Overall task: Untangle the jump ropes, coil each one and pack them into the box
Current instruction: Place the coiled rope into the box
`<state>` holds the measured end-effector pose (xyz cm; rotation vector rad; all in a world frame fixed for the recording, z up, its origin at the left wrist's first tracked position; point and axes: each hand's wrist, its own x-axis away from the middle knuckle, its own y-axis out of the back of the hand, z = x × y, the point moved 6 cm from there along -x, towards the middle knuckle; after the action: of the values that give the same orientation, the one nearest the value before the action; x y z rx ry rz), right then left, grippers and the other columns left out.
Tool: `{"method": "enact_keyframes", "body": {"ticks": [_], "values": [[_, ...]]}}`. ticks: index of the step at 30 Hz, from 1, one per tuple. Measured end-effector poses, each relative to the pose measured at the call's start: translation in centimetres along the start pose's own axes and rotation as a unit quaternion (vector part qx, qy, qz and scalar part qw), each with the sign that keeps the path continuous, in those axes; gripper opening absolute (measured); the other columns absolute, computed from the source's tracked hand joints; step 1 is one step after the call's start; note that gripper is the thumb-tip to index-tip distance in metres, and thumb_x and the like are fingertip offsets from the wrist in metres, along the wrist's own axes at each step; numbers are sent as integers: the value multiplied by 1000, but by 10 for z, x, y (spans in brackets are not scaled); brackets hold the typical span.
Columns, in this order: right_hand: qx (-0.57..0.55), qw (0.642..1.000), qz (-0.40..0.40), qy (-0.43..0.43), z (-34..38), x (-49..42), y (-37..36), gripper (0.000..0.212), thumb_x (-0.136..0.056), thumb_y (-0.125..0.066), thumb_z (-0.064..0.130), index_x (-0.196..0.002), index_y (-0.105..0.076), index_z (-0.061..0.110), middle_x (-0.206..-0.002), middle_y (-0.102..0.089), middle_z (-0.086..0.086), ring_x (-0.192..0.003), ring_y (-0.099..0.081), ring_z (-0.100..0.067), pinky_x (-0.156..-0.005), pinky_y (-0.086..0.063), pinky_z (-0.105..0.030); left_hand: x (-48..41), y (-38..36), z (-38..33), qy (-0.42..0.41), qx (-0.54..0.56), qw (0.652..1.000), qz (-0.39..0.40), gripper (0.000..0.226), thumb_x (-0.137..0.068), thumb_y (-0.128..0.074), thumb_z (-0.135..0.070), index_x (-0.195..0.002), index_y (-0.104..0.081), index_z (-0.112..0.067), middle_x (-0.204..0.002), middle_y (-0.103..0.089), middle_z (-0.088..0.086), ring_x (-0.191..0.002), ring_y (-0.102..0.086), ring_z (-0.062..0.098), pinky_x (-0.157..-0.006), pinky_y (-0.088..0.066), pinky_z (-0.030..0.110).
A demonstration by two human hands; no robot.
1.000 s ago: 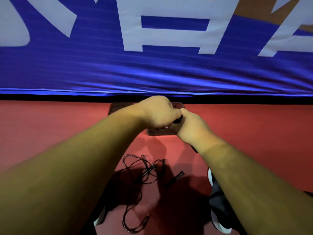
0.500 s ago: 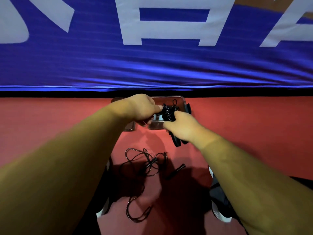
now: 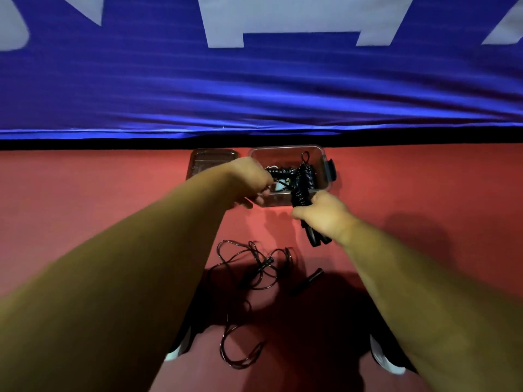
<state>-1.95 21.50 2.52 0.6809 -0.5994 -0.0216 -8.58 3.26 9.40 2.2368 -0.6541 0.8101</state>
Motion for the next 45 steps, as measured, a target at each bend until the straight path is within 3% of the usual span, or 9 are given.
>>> {"method": "enact_keyframes", "body": {"ticks": [3,8,13,17,21,26,32,38,45], "values": [[-37,999,-15,-36,-15,-29,-7,21,-87,-79,35,-90,-72,15,-91,-76,-5,-83,-72,-21,-71,-56,-34,-32,-10,18,12,56,998,-7,13,-97,-54,-7,-103,-66,-4,-102,-69,18,-88,-72,29,-86,-59,45],[-185,977,-41,-96,-29,-80,-18,27,-79,-86,38,-89,-79,14,-85,-79,-1,-81,-74,-21,-70,-55,-30,-82,-59,43,36,50,992,111,36,-92,-76,-39,-114,-63,-15,-127,-67,10,-103,-72,27,-76,-57,37],[-262,958,-36,-110,-15,-132,-30,30,-82,-86,38,-101,-80,16,-95,-82,-4,-88,-78,-29,-82,-65,-49,-133,-71,41,6,124,989,77,47,-92,-79,-38,-124,-52,-15,-119,-70,13,-90,-76,25,-85,-60,43],[-243,963,-44,-111,-9,-177,-33,34,-75,-89,42,-97,-79,18,-92,-82,0,-89,-78,-26,-83,-65,-49,-170,-58,37,-32,117,992,22,45,-93,-77,-36,-127,-57,-13,-109,-72,16,-86,-76,32,-85,-64,50],[-186,973,-83,-110,-3,-215,-19,25,-86,-85,36,-92,-72,15,-90,-75,-4,-81,-75,-25,-67,-64,-37,-211,-42,33,-42,131,990,21,22,-96,-67,-37,-96,-65,-15,-80,-70,10,-67,-67,27,-66,-54,41],[17,990,-109,-84,-8,-248,-2,31,-90,-81,42,-94,-69,14,-90,-69,-7,-84,-68,-30,-74,-51,-33,-244,-33,34,-40,69,997,-22,18,-100,-53,-13,-85,-62,-13,-66,-60,7,-39,-49,12,-38,-32,11],[160,978,-84,-101,-30,-259,-24,20,-96,-71,30,-92,-66,11,-96,-68,-10,-95,-68,-32,-76,-50,-31,-263,-52,47,-71,102,992,-29,21,-103,-55,-13,-87,-67,-18,-95,-75,9,-75,-66,18,-80,-59,33],[127,977,-168,-45,-24,-234,-21,28,-90,-60,25,-108,-74,9,-113,-75,-18,-110,-70,-40,-92,-57,-37,-245,-49,50,-101,122,984,-78,23,-94,-52,-2,-91,-69,-18,-95,-77,10,-85,-71,22,-93,-60,41],[78,981,-177,10,-17,-165,-30,24,-95,-55,23,-107,-75,17,-110,-75,-8,-106,-69,-31,-90,-53,-32,-188,-54,58,-98,137,982,-84,27,-94,-42,6,-90,-66,-6,-81,-72,9,-60,-64,12,-62,-55,27]]}}
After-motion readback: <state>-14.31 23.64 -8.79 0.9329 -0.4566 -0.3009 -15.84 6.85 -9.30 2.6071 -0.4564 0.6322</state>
